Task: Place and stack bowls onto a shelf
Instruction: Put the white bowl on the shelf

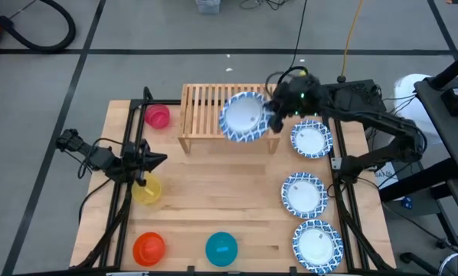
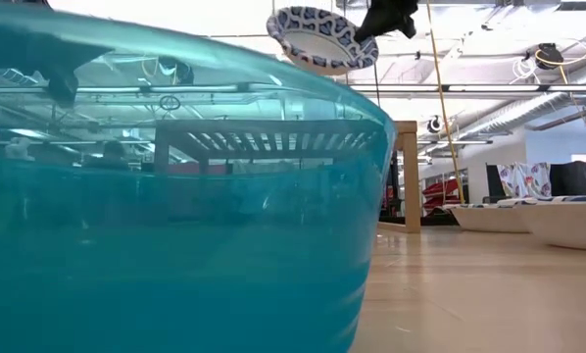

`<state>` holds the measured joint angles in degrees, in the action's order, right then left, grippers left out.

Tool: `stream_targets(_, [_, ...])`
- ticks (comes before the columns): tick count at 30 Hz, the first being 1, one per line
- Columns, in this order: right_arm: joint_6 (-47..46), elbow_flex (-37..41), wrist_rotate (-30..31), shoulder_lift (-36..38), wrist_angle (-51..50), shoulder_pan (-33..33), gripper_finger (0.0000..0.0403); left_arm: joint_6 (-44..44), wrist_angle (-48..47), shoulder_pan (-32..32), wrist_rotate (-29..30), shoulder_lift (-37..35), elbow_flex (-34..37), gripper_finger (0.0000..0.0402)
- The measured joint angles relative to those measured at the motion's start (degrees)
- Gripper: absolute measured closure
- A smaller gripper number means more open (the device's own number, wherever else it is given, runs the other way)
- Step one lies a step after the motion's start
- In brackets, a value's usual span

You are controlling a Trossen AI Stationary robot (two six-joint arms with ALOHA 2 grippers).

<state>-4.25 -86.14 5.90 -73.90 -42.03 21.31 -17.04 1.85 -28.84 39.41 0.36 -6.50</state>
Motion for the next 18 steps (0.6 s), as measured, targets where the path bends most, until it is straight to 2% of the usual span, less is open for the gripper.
stream_targets(11, [3.9, -3.4, -10.9, -3.6, -2.8, 14.7, 0.0403, 0.2, 0.0, 0.0, 3.1, 0.0, 0.0, 0.0378])
stream_targets(18, [4.9, -3.4, -15.1, -8.0, -10.0, 18.6, 0.0403, 0.3, 0.0, 0.0, 5.3, 0.0, 0.0, 0.0378])
